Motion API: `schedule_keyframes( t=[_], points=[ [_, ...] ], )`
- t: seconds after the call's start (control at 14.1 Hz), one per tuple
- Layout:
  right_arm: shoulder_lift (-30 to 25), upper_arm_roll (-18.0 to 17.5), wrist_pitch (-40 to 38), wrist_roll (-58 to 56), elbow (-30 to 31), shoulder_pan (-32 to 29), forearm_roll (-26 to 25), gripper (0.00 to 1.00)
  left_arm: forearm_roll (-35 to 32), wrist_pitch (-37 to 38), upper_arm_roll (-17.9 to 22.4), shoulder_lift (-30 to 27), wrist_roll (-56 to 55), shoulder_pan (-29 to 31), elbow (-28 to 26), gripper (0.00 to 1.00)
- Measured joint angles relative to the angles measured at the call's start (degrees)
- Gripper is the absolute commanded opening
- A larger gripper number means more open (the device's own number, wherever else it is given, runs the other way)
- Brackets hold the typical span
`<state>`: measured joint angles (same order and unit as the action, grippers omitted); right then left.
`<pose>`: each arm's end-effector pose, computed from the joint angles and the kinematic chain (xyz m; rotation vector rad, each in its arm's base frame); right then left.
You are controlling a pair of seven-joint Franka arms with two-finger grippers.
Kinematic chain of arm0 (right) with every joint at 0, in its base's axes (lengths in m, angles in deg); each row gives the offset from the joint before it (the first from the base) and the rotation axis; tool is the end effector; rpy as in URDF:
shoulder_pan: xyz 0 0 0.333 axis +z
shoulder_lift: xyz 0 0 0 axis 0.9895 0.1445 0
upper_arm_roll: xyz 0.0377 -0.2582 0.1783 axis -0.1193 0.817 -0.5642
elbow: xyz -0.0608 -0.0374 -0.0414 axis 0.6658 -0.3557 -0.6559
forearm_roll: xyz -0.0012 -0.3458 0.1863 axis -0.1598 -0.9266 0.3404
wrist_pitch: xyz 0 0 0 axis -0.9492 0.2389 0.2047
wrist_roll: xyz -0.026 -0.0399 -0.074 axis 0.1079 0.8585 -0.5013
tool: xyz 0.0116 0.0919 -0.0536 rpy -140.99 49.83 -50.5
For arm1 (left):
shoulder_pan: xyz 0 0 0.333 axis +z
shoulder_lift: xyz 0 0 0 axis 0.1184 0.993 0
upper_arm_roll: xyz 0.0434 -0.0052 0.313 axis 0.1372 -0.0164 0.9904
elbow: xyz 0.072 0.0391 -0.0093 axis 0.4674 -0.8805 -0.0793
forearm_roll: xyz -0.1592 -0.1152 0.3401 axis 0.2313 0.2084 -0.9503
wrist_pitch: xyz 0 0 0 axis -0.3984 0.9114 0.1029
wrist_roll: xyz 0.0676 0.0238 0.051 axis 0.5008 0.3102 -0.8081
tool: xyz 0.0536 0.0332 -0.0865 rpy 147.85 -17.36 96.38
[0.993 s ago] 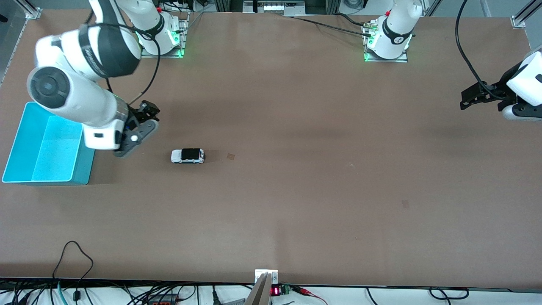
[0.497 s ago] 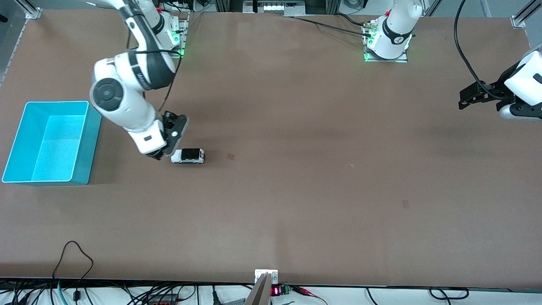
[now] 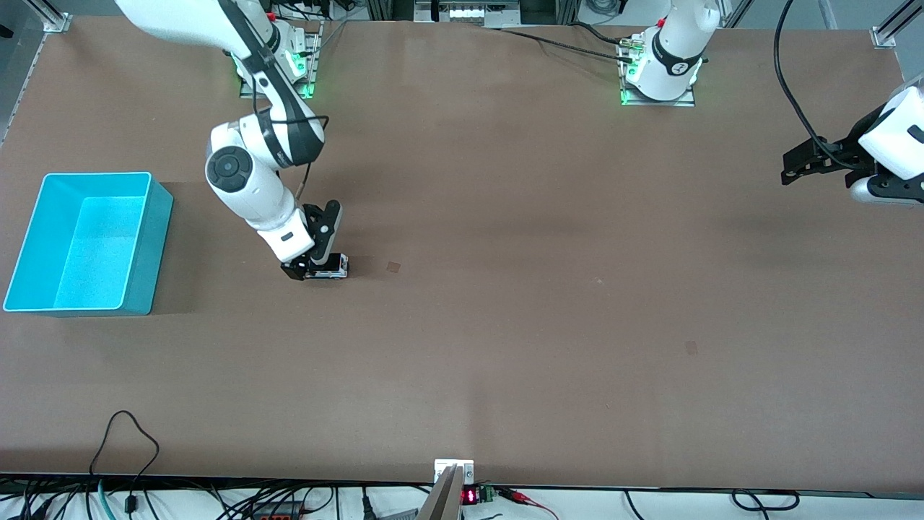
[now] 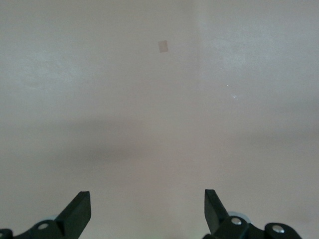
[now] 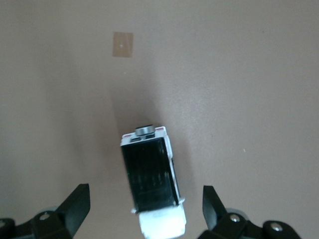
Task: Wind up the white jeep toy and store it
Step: 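Lower the right gripper and grasp the white jeep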
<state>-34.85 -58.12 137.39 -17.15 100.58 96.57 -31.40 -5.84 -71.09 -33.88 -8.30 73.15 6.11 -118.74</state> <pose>0.5472 0.2027 0.2441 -2.4246 -1.9832 -0.1474 0.5485 0.0068 0.5892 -3.1180 0.0848 0.1294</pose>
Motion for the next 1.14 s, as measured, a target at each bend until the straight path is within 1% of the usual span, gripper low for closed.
schedule_keyframes(
  t=[0.28, 0.57, 0.64, 0.99, 1.06, 1.14],
  points=[
    [3.28, 0.14, 4.12, -0.83, -0.08, -0.53, 0.00, 1.00, 0.00, 0.09, 0.00, 0.00, 0.04, 0.01, 0.01, 1.00],
    [4.06, 0.31, 5.13, -1.51, -0.09, -1.11, 0.00, 1.00, 0.00, 0.17, 0.01, 0.00, 0.04, 0.14, 0.02, 1.00],
    [4.14, 0.31, 5.36, -1.54, -0.09, -1.14, 0.00, 0.95, 0.00, 0.23, 0.01, 0.00, 0.04, 0.17, 0.02, 1.00],
    [4.32, 0.28, 5.99, -1.70, -0.08, -1.14, 0.00, 0.22, 0.00, 0.43, 0.01, 0.00, 0.04, 0.16, 0.02, 1.00],
    [4.32, 0.25, 5.99, -1.71, -0.08, -1.13, 0.00, 0.15, 0.00, 0.45, -0.02, 0.00, 0.04, 0.08, 0.03, 1.00],
    [4.31, 0.23, 5.99, -1.71, -0.09, -1.12, 0.00, 0.11, 0.00, 0.46, -0.11, 0.00, 0.04, 0.02, 0.03, 1.00]
  ],
)
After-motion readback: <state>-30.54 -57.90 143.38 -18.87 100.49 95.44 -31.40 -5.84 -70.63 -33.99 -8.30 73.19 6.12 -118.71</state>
